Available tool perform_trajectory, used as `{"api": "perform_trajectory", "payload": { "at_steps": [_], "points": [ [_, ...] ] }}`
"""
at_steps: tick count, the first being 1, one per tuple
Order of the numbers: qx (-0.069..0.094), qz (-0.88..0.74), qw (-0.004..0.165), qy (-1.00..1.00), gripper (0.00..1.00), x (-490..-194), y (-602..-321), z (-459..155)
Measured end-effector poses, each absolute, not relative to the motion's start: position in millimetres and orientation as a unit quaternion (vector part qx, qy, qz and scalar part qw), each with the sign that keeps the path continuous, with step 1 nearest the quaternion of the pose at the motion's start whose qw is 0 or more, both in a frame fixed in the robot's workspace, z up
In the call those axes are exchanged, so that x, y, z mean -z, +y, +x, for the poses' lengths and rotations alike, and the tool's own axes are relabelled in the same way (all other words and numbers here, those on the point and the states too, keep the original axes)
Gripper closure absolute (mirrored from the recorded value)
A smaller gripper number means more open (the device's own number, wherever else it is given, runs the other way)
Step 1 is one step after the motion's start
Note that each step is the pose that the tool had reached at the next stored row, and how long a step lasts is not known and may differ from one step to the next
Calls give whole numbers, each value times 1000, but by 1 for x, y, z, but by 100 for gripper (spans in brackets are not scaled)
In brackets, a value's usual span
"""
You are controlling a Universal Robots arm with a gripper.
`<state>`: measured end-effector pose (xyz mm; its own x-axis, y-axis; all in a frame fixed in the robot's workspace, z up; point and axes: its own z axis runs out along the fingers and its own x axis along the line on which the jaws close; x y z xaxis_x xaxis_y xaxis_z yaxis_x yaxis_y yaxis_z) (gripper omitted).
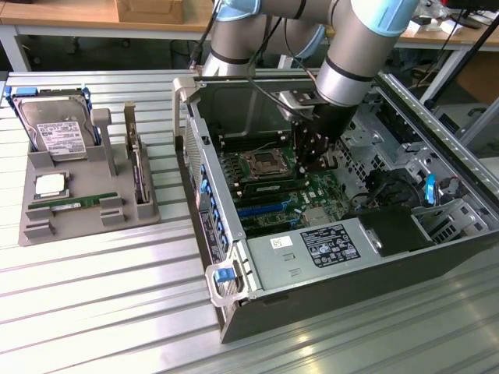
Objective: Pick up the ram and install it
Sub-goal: 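Press down the ram until it locks into place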
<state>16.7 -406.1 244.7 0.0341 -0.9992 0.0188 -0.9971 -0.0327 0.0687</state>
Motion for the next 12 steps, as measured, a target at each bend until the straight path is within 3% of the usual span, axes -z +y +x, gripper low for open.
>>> {"api": "perform_trajectory", "payload": {
  "at_steps": [7,12],
  "points": [
    [17,718,31,-695,90,-242,-406,-51],
    [17,718,31,-695,90,-232,-406,-58]
  ]
}}
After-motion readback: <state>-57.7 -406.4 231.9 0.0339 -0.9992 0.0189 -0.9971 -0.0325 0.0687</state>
